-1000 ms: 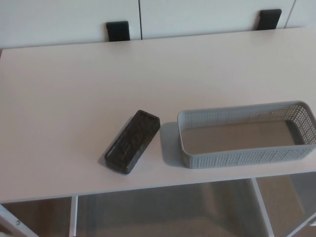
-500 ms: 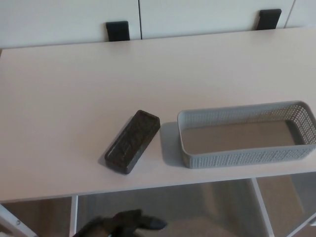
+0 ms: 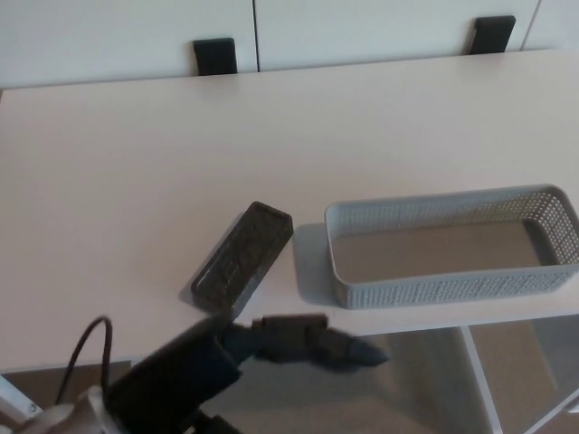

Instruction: The robot walks towards a desk on which an eraser is kept on the left hand side and a container is kept on the right hand side. The robot picks up the eraser using its left hand and places it in the container.

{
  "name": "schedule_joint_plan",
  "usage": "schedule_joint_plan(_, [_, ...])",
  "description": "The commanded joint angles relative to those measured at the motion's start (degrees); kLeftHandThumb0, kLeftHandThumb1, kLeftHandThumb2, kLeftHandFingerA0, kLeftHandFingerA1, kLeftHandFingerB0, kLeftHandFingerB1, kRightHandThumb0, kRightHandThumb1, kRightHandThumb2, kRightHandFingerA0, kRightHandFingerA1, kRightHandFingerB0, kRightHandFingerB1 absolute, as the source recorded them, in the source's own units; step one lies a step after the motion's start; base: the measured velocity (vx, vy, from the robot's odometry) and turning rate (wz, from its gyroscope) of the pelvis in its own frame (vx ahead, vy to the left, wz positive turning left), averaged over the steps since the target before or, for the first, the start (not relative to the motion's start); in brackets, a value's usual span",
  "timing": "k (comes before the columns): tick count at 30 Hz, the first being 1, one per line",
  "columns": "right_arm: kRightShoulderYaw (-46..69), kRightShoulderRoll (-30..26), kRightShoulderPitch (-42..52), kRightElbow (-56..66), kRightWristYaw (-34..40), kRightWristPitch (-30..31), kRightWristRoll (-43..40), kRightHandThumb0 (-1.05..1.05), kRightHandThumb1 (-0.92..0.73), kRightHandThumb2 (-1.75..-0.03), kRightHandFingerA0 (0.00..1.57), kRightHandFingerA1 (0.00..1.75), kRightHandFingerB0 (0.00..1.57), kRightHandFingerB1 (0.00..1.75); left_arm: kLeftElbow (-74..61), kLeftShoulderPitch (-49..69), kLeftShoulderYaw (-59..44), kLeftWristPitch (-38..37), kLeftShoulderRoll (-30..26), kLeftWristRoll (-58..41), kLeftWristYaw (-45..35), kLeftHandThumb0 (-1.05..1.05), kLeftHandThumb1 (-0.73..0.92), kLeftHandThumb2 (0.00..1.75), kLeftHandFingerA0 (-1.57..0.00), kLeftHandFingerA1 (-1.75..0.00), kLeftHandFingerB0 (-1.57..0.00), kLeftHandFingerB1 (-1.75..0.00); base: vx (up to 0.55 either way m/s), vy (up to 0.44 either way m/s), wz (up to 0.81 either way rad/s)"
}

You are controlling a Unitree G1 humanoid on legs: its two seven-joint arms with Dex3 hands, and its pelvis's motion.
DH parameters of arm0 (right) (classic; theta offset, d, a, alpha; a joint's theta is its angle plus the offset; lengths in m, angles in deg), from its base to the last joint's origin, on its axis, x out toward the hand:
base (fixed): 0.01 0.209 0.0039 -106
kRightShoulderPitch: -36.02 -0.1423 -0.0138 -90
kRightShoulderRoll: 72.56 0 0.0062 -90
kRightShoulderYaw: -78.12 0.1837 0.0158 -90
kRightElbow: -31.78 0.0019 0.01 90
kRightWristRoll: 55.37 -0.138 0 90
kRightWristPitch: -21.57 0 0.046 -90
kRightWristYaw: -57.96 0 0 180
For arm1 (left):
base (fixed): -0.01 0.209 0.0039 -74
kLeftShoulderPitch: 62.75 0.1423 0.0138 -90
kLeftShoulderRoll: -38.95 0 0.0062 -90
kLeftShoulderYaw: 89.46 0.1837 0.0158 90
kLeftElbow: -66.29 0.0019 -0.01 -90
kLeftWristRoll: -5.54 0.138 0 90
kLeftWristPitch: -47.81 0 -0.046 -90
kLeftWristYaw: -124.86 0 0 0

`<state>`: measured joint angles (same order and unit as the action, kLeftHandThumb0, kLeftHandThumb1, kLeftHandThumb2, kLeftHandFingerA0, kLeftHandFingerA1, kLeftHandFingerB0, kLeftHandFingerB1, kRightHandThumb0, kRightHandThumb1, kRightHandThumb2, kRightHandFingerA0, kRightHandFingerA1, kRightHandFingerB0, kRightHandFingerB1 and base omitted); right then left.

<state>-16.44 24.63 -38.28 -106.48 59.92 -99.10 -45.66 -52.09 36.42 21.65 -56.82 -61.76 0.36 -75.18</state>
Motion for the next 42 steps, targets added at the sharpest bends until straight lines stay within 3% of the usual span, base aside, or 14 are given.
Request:
schedule_joint_plan(1, [0.00, -1.48, -0.07, -0.40, 0.10, -1.56, 0.71, -0.32, -0.63, -0.59, 0.74, 0.54, 0.54, 0.43, -10.48, -3.30, -4.60, 13.61, 6.74, 9.38, 8.87, -0.75, 0.51, 0.91, -0.26, -0.57, -0.26, -0.54, 0.00, 0.000, 0.00])
schedule_joint_plan(2, [0.03, -1.31, 0.09, -0.50, 0.12, -2.17, 0.55, -0.31, -0.62, -0.58, 0.74, 0.52, 0.53, 0.43, -7.95, -4.03, -4.65, 14.33, 8.48, 14.57, 11.04, -0.74, 0.64, 0.59, -0.26, -0.54, -0.28, -0.47, 0.00, 0.000, 0.00])
schedule_joint_plan(4, [-0.31, -1.32, 0.00, 0.42, 0.87, -0.26, 1.33, -0.34, -0.63, -0.59, 0.75, 0.55, 0.54, 0.42, -2.13, -6.45, -4.58, 16.04, 10.64, 21.10, 14.49, -0.72, 0.64, 0.59, -0.13, -0.53, -0.21, -0.47, 0.00, 0.000, 0.00])
schedule_joint_plan(5, [-0.44, -1.43, 0.10, 0.59, 0.96, -0.28, 1.52, -0.35, -0.63, -0.59, 0.75, 0.57, 0.53, 0.42, 0.70, -7.76, -4.26, 17.13, 11.07, 24.91, 16.23, -0.75, 0.51, 0.86, -0.05, -0.55, -0.11, -0.52, 0.00, 0.000, 0.00])
schedule_joint_plan(6, [-0.47, -1.44, 0.08, 0.41, 1.02, -0.67, 1.54, -0.34, -0.63, -0.59, 0.75, 0.58, 0.54, 0.42, 3.00, -8.83, -3.99, 17.73, 11.39, 27.78, 17.84, -0.76, 0.66, 0.59, 0.00, -0.51, -0.10, -0.44, 0.00, 0.000, 0.00])
schedule_joint_plan(7, [-0.40, -1.35, -0.11, -0.08, 1.03, -1.07, 1.37, -0.34, -0.63, -0.59, 0.75, 0.57, 0.53, 0.42, 6.30, -10.44, -3.43, 18.75, 11.62, 31.70, 20.14, -0.94, 0.55, 0.93, 0.00, -0.14, -0.04, -0.29, 0.00, 0.000, 0.00])
schedule_joint_plan(12, [-0.78, -1.51, -0.64, 0.72, 1.03, -0.09, 1.70, -0.34, -0.63, -0.59, 0.75, 0.57, 0.51, 0.42, 18.17, -15.97, -0.59, 21.99, 11.40, 43.25, 29.11, -1.05, 0.57, 0.98, 0.00, -0.22, 0.00, -0.21, 0.00, 0.000, 0.00])
schedule_joint_plan(13, [-0.81, -1.60, -0.83, 0.36, 1.06, -0.58, 1.71, -0.33, -0.64, -0.59, 0.76, 0.56, 0.53, 0.43, 19.26, -16.89, -0.02, 24.17, 11.72, 44.04, 28.89, -0.93, 0.52, 0.77, 0.00, 0.00, 0.00, -0.15, 0.00, 0.000, 0.00])
schedule_joint_plan(15, [-0.87, -1.64, -0.90, 0.23, 1.08, -0.76, 1.68, -0.33, -0.64, -0.59, 0.76, 0.56, 0.53, 0.43, 19.79, -17.26, 0.13, 24.90, 11.99, 44.44, 28.81, -0.93, 0.52, 0.77, 0.00, 0.00, 0.00, -0.15, 0.00, 0.000, 0.00])
schedule_joint_plan(17, [-1.03, -1.62, -0.82, 0.14, 1.08, -1.05, 1.69, -0.32, -0.63, -0.59, 0.76, 0.56, 0.53, 0.43, 19.74, -17.72, 0.65, 28.08, 12.19, 44.81, 26.70, -1.00, 0.52, 0.98, 0.00, -0.32, 0.00, -0.22, 0.00, 0.000, 0.00])
schedule_joint_plan(26, [-1.78, -1.84, -0.53, 0.57, 1.29, -0.34, 2.19, -0.39, -0.53, -0.80, 0.69, 0.63, 0.48, 0.53, 21.35, -17.70, 1.67, 32.75, 13.53, 47.74, 26.46, -1.05, 0.55, 0.97, 0.00, -0.22, 0.00, -0.09, 0.00, 0.000, 0.00])
schedule_joint_plan(27, [-1.89, -2.00, -0.39, 0.86, 1.63, -0.20, 2.50, -0.32, -0.63, -0.59, 0.75, 0.52, 0.53, 0.42, 21.86, -17.99, 1.87, 33.16, 13.74, 48.06, 26.56, -1.05, 0.55, 0.97, 0.00, -0.23, 0.00, -0.09, 0.00, 0.000, 0.00])
schedule_joint_plan(28, [-1.94, -2.03, -0.45, 0.87, 1.66, -0.19, 2.55, -0.40, -0.52, -0.80, 0.70, 0.63, 0.48, 0.53, 22.33, -18.04, 1.88, 33.19, 13.92, 48.04, 26.87, -1.05, 0.54, 0.97, 0.00, -0.25, 0.00, -0.10, 0.00, 0.000, 0.00])
schedule_joint_plan(42, [-2.27, -1.93, -0.47, 0.38, 1.45, -0.42, 2.93, -0.32, -0.64, -0.59, 0.75, 0.51, 0.54, 0.42, 25.83, -17.41, 3.16, 31.97, 15.18, 52.82, 31.65, -1.03, 0.53, 0.97, 0.00, -0.23, 0.00, -0.13, 0.00, 0.000, 0.00])
